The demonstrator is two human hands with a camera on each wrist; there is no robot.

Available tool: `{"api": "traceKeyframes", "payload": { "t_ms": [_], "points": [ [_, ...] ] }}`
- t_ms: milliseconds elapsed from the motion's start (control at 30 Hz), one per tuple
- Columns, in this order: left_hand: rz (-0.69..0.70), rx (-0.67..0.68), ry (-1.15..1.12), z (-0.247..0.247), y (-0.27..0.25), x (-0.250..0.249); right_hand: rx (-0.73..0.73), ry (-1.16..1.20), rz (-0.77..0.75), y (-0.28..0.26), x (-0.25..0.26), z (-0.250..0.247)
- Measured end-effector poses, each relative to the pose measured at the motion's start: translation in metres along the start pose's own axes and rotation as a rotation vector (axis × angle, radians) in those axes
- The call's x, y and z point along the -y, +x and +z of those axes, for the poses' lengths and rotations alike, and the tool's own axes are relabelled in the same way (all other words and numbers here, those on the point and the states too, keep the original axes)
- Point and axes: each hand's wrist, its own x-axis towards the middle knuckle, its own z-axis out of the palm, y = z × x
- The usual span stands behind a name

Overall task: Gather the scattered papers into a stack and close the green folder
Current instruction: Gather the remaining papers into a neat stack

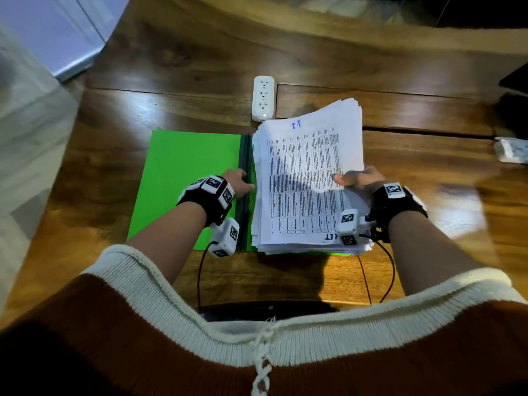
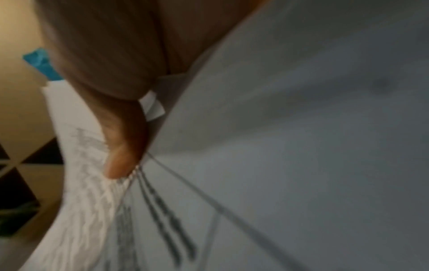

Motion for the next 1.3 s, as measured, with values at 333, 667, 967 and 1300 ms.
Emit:
{"api": "traceKeyframes", "payload": {
  "t_ms": [333,667,967,1300],
  "points": [
    [-0.044,0.003,0.073,0.016,-0.011,-0.009,-0.116,-0.153,-0.026,0.03,-0.009,0.026],
    [-0.112,0.102,0.063,0.028,-0.033,-0.027,-0.209,-0.281,0.023,0.063,0.002,0.034],
    [-0.103,0.119,0.046,0.03,-0.033,-0.028,-0.099,-0.284,-0.076,0.083,-0.006,0.028],
    [0.015,-0.026,-0.198,-0.01,0.01,-0.029,0.066,0.181,-0.183,0.127,-0.028,0.011]
  ]
}}
